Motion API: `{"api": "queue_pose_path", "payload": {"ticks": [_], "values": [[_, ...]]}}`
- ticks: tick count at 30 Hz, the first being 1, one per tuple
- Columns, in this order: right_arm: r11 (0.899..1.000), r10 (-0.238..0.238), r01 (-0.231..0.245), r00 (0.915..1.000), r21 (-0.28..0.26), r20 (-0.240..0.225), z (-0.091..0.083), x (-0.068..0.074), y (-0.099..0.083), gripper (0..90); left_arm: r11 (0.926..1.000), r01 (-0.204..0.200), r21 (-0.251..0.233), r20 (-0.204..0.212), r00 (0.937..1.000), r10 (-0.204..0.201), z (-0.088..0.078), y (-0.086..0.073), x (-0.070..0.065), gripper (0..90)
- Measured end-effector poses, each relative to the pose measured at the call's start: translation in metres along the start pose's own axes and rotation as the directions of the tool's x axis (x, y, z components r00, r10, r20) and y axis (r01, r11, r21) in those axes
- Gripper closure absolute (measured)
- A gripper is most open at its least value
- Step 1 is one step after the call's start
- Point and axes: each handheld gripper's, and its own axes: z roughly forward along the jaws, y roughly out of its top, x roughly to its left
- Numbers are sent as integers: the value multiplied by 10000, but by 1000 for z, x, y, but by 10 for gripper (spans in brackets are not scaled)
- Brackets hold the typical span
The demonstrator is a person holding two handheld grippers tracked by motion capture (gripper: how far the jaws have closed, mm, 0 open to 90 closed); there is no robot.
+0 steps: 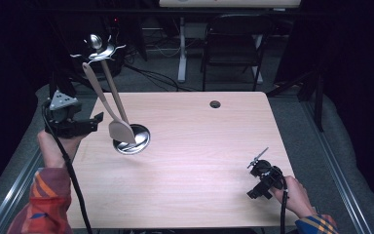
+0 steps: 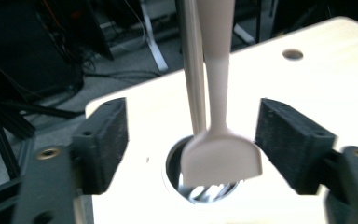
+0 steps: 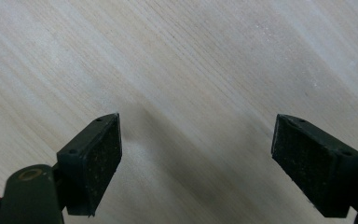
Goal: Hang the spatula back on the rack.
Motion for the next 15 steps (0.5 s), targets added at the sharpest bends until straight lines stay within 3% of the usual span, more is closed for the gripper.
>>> {"api": "queue_pose_path", "payload": {"ticks": [4,11,15], "values": [[10000,20,-20,10000,-15,-8,0,0,0,158,9983,-127,560,-9,9999,127,1,-12,-3,158],[9998,79,-79,10000,-161,21,0,0,-1,159,9921,-109,1247,-30,9999,113,0,-41,-5,144],[9998,44,-43,10000,-174,68,-1,0,-1,158,9800,-89,1987,31,10000,84,5,-63,-8,117]]}}
